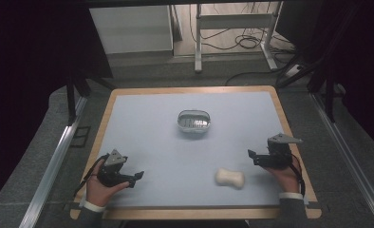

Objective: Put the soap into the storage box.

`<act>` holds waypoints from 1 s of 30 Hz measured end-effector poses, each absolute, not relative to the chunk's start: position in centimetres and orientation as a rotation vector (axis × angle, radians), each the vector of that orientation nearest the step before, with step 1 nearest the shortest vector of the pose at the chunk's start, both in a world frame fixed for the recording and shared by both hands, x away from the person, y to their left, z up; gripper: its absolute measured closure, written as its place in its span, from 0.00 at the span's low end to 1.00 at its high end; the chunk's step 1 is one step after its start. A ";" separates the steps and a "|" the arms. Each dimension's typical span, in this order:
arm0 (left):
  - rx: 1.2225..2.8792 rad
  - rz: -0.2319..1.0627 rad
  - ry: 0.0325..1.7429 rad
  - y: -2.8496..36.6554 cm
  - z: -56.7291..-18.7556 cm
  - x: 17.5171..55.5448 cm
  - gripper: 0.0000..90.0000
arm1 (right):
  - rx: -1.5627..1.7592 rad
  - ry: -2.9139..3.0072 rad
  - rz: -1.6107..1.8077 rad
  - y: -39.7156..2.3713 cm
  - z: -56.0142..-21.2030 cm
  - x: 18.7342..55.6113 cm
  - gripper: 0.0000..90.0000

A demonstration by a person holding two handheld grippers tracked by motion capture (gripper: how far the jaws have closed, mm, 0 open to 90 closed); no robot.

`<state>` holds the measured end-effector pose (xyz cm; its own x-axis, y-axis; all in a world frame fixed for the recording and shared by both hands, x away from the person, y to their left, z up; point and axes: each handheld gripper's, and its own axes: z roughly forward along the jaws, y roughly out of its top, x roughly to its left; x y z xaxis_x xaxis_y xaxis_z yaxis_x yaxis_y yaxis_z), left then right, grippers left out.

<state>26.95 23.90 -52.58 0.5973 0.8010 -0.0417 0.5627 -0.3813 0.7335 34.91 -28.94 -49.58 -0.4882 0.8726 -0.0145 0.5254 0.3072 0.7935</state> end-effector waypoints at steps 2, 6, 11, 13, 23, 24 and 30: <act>2.095 0.417 1.074 23.9 -52.6 27.0 0.12 | 1.234 2.144 1.072 -29.2 -49.6 34.7 0.13; 2.064 0.397 1.066 23.9 -52.4 27.6 0.12 | 1.233 2.142 1.050 -29.6 -49.6 33.9 0.13; 2.059 0.390 1.049 24.1 -52.4 27.6 0.12 | 1.274 2.070 1.082 -30.1 -48.7 33.4 0.16; 2.070 0.391 1.047 24.0 -52.5 27.6 0.12 | 1.288 2.077 1.071 -30.1 -48.9 33.4 0.16; 2.069 0.399 1.058 23.9 -52.5 27.1 0.12 | 1.267 2.134 1.043 -29.5 -49.4 34.4 0.17; 2.069 0.399 1.058 23.9 -52.5 27.1 0.12 | 1.267 2.134 1.043 -29.5 -49.4 34.4 0.17; 2.071 0.392 1.056 23.7 -52.6 26.9 0.12 | 1.262 2.148 1.012 -29.2 -49.2 34.5 0.19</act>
